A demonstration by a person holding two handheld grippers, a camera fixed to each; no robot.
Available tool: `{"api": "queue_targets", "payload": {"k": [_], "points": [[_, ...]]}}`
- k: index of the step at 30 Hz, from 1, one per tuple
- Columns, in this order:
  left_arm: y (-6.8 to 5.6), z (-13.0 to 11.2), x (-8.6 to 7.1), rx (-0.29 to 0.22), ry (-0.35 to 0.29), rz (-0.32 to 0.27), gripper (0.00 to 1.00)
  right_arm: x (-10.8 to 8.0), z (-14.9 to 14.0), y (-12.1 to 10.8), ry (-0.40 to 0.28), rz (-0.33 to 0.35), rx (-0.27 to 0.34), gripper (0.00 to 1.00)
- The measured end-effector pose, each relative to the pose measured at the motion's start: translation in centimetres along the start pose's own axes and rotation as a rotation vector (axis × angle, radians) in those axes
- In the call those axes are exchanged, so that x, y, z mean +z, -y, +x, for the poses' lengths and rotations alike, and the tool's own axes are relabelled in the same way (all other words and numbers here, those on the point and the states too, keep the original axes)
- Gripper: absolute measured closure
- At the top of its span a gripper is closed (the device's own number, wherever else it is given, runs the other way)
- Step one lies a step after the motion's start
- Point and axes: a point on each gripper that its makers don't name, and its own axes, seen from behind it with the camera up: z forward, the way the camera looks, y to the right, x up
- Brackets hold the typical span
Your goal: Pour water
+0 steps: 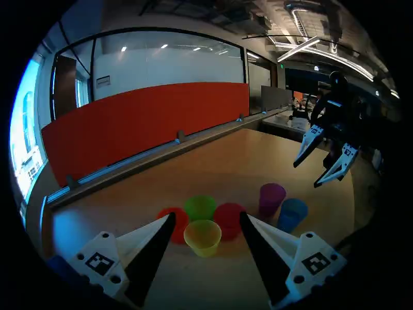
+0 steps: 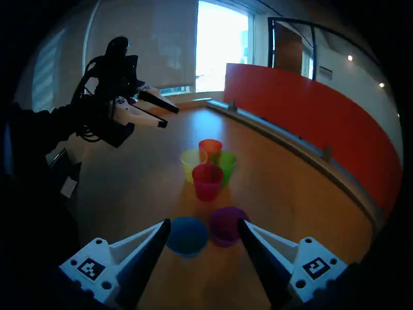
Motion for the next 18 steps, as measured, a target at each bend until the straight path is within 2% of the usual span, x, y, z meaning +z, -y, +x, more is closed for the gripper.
{"api": "queue_targets", "payload": {"k": [18], "points": [[0.7,-2.0,1.2,-0.008,0.017,0.002,0.08,2.4,-3.6,1.9,0.070,0.049,-0.018,0.00]]}}
